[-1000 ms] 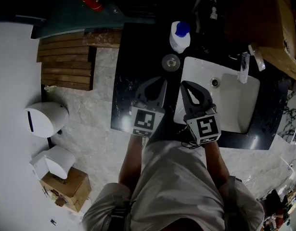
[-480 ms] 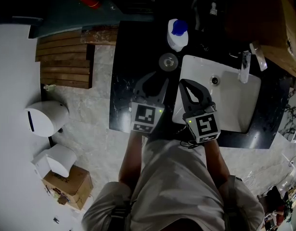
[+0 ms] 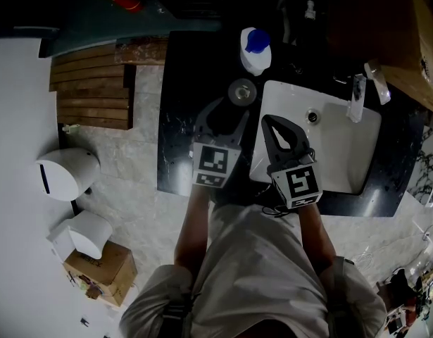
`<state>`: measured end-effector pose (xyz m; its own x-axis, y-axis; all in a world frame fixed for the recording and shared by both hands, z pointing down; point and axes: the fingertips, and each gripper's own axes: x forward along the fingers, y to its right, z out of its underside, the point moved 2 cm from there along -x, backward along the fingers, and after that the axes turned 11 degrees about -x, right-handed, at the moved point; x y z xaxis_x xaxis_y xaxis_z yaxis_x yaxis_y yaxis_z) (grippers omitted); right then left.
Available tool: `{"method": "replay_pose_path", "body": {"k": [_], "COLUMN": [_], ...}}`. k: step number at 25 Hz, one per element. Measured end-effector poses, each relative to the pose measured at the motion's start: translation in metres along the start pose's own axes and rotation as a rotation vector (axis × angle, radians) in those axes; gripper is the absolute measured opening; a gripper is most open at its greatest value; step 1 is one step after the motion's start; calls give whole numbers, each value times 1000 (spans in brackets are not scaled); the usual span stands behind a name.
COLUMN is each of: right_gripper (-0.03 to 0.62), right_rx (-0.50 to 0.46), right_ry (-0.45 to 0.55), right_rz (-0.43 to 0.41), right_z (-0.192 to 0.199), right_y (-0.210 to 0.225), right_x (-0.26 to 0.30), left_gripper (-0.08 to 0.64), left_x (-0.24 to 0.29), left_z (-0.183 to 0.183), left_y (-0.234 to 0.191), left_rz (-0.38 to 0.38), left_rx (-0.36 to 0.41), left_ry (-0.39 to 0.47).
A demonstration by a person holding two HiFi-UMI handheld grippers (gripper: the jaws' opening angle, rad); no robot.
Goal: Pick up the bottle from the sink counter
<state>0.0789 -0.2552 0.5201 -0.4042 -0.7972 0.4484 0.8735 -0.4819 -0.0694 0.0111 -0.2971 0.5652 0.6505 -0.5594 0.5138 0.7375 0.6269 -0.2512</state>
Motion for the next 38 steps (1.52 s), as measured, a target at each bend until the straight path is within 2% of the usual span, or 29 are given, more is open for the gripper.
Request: {"method": "replay_pose_path", "body": {"k": [6,17,28,38], "right_gripper": [-5,-5,-5,-5], "right_rx": [5,17,23,27], "right_ry": [-8,-18,-20,-19], "right_rz": [3,15,25,32], "right_z": [2,6,7,7], "right_y": [3,8,10,10], "right_x": [1,1,0,-2], "left_gripper": [262,305,321,322], "left_x": [10,32,50,50], "left_z": [0,3,1,1], "left_y": [-4,-2,-1,-1], "left_rz": [16,36,36,54], "left_rx": [-15,8,32,53], "left_ry": [-5,-39,-71,-63]}}
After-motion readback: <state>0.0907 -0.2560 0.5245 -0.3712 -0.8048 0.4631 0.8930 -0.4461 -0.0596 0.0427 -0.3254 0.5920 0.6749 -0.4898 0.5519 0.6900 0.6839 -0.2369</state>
